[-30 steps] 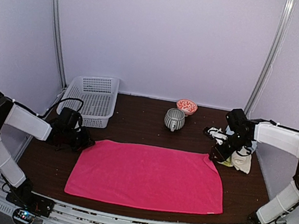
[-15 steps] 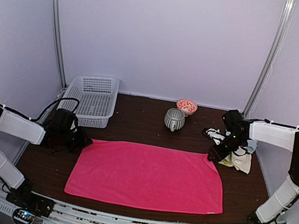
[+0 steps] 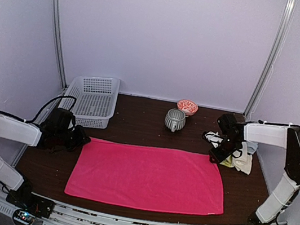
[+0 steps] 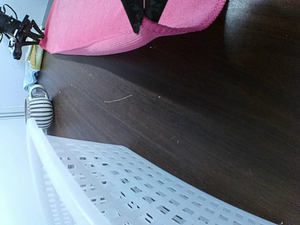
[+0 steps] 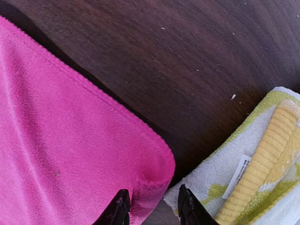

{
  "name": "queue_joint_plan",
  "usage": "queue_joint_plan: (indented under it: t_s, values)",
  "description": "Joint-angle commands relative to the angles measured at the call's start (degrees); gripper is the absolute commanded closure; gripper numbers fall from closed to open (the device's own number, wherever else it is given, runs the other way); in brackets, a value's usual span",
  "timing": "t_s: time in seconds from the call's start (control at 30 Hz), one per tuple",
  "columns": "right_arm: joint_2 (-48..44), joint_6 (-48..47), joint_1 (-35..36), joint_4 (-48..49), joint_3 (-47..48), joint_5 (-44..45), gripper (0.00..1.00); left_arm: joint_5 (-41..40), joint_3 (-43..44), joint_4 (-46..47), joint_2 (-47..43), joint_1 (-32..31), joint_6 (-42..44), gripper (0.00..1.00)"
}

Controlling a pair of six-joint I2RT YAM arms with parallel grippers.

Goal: Roll the towels
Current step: Pick up the towel from the center of the board.

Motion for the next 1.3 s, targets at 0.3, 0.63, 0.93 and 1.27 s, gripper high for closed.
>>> queue_joint_plan:
  t_s: [0.3,0.63,0.93,1.27]
  values:
    - [-0.7,3.6,-5.2,-0.6,3.2,-5.5,0.65,-0.8,0.2,-0.3,-0.2,0.4,1.3,1.00]
    - [3.8,3.4,-5.4,-2.4,5.8,-10.2,0.71,-0.4,-0.6,-0.1,-0.8,0.5,1.2,1.00]
    - [3.0,4.7,-5.4,-2.6,6.5,-8.0,0.91,-0.4,-0.4,-0.8,-1.2,0.4,1.1,1.00]
    - [-0.6,2.8,-9.9,-1.1,7.3,-14.3,1.00,-1.4,3.4,-6.2,-3.5,0.5,3.3,1.00]
